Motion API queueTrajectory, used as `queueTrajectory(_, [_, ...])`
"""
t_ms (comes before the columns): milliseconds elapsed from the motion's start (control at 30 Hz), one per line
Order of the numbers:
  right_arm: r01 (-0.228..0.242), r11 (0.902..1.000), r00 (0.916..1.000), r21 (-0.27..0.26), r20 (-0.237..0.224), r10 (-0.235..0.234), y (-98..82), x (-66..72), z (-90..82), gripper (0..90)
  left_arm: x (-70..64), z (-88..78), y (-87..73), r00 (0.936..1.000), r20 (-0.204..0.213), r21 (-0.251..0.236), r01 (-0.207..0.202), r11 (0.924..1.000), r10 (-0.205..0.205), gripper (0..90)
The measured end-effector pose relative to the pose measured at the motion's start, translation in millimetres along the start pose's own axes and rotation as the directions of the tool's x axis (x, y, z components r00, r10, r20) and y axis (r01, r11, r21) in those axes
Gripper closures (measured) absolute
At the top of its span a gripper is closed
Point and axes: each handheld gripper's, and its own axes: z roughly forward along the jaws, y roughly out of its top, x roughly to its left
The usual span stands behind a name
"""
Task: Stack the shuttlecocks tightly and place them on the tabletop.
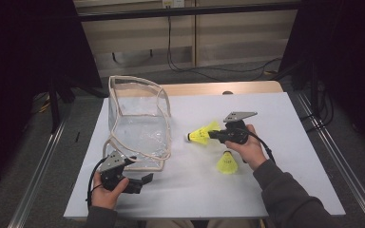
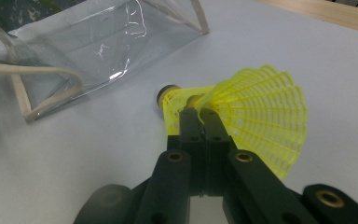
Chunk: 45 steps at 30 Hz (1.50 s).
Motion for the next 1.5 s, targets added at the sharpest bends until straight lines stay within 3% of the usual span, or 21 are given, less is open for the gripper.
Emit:
queueTrajectory(833, [-0.009,0.9969,0.9998,0.078,-0.014,0.010,-6.7,-0.3,9.4,88.5,0.0,-0.2,0.0,1.0000,-0.001,-0.003,0.002,1.0000,-0.002,4.6])
queueTrajectory(1133, [-0.027,0.9957,0.9996,0.089,0.003,0.026,-10.7,-1.3,3.8,77.7,-0.2,-0.4,0.3,1.0000,-0.002,-0.004,0.000,1.0000,0.000,4.6])
queueTrajectory(1333, [-0.049,0.9959,0.9988,0.076,0.012,0.048,-16.7,-5.0,-3.6,77.8,-0.5,-0.3,0.5,1.0000,-0.003,-0.004,0.000,1.0000,0.000,4.6])
queueTrajectory(1500, [-0.049,0.9966,0.9987,0.066,-0.007,0.050,-19.7,-4.9,-9.3,88.0,-0.8,-0.5,0.9,1.0000,-0.006,-0.004,-0.004,1.0000,0.004,4.6])
